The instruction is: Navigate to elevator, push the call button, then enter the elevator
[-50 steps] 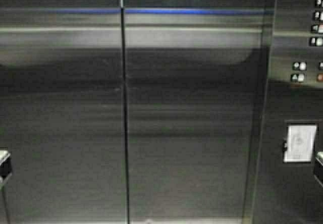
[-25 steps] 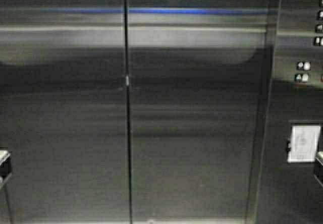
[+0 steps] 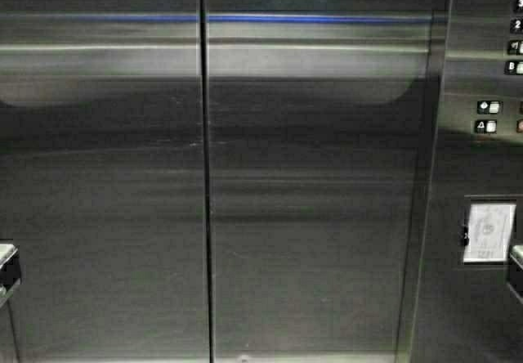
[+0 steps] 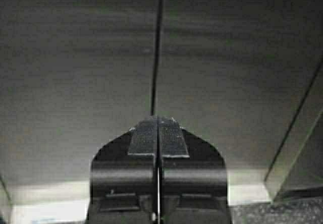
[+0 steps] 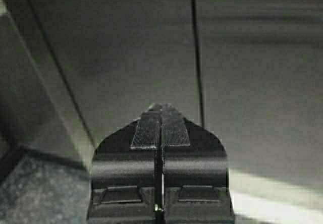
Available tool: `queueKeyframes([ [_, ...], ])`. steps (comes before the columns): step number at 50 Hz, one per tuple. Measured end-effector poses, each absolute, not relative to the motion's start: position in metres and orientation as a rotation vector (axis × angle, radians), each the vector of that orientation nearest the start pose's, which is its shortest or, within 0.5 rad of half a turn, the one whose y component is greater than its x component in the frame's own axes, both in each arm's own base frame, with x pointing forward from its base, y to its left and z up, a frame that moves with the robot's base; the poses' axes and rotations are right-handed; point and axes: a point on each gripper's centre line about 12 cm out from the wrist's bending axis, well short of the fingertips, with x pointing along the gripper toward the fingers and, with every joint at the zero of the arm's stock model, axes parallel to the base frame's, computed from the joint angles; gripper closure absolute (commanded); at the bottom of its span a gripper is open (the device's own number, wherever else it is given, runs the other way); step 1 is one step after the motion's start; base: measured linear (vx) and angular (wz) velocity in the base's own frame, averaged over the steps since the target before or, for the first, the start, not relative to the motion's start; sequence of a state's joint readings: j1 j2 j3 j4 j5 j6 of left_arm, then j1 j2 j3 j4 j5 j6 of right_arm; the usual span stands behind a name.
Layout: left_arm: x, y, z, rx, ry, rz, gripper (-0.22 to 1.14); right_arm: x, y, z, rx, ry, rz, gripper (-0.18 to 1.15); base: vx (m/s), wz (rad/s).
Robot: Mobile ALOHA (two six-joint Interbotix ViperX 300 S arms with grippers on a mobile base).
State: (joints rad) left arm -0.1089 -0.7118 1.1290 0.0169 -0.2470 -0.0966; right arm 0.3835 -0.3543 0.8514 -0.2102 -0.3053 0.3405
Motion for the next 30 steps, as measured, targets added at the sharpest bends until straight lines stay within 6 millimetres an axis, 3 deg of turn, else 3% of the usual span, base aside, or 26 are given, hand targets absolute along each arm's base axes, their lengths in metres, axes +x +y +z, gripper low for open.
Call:
queueKeyframes([
  [30,0.2385,-0.0266,0.2517,-0.071,0.173,-0.106,0.89,0.3043,0.1308,0.2628,0.107,0.228,0.430,0.90,0.00,0.00],
])
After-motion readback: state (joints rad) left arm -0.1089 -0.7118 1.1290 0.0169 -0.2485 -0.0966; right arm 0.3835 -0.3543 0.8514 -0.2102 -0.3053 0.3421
